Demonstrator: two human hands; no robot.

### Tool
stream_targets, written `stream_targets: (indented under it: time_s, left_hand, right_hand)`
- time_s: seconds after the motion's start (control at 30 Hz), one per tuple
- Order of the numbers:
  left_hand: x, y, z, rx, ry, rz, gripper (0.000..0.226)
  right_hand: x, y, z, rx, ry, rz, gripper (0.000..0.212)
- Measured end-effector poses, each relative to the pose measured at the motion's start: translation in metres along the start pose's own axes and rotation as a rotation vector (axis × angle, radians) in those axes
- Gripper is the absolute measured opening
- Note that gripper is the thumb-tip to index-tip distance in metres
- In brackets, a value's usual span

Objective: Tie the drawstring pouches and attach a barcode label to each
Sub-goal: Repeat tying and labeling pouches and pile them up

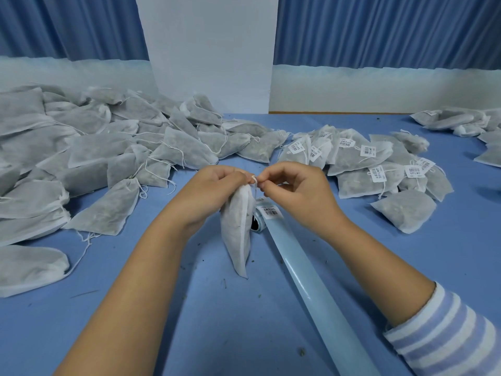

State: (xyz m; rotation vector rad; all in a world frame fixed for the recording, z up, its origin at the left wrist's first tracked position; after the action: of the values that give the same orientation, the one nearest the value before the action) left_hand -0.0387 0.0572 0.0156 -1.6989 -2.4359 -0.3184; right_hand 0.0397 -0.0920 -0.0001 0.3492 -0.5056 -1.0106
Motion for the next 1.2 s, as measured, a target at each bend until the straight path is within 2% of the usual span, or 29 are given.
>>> stream_targets:
  time_s: [0.2, 0.37, 0.57, 0.73, 0.77, 0.9, 1.2]
  left_hand:
    - [0.0014, 0.0013, 0.0028, 0.01, -0.022, 0.003, 0.022]
    - [0.0002, 0.0009, 0.0027, 0.022, -0.056, 0.03, 0.028]
    - [-0.0007, 0.0023, 0.0053, 0.034, -0.064, 0.035, 0.014]
    - [-0.003, -0.0006, 0.005, 0.003, 0.008, 0.08, 0.045]
    - [-0.0031, -0.0005, 0.0058, -0.001, 0.052, 0.078, 0.046]
    - [-0.0034, 0.001, 0.0078, -0.055, 0.217, 0.05, 0.01]
    - [-0.0037, 0.0007, 0.0059, -0.077, 0.202, 0.037, 0.015]
  right_hand:
    - [-0.0004, -0.0022, -0.0011, -0.022, 0.046, -0.028, 0.008]
    - [0.0011, -0.0014, -0.0005, -0.031, 0.039, -0.026, 0.008]
    - [0.0031, 0.0019, -0.0005, -0.089, 0.053, 0.001, 0.007]
    - [0.0034, 0.0017, 0.001, -0.094, 0.063, -0.018, 0.006]
    - [0.0031, 0.0019, 0.0014, -0.091, 0.069, -0.019, 0.006]
    - [0.0037, 0.0037, 0.0021, -0.096, 0.082, -0.019, 0.007]
    - [0.0067, 0.0058, 0.0008, -0.178, 0.138, -0.004, 0.006]
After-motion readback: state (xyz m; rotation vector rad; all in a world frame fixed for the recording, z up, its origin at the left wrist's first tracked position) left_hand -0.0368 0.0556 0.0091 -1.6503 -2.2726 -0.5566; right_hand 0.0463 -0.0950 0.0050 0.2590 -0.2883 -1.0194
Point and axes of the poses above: each hand's wrist, its own y-axis towards the middle knuckle, its own x-axis out of the back of the hand, z = x × y, the point moved 1 cm from there along y, towards the middle knuckle, and after that the axes turned 3 degrees about -z, right-handed, at the moved point
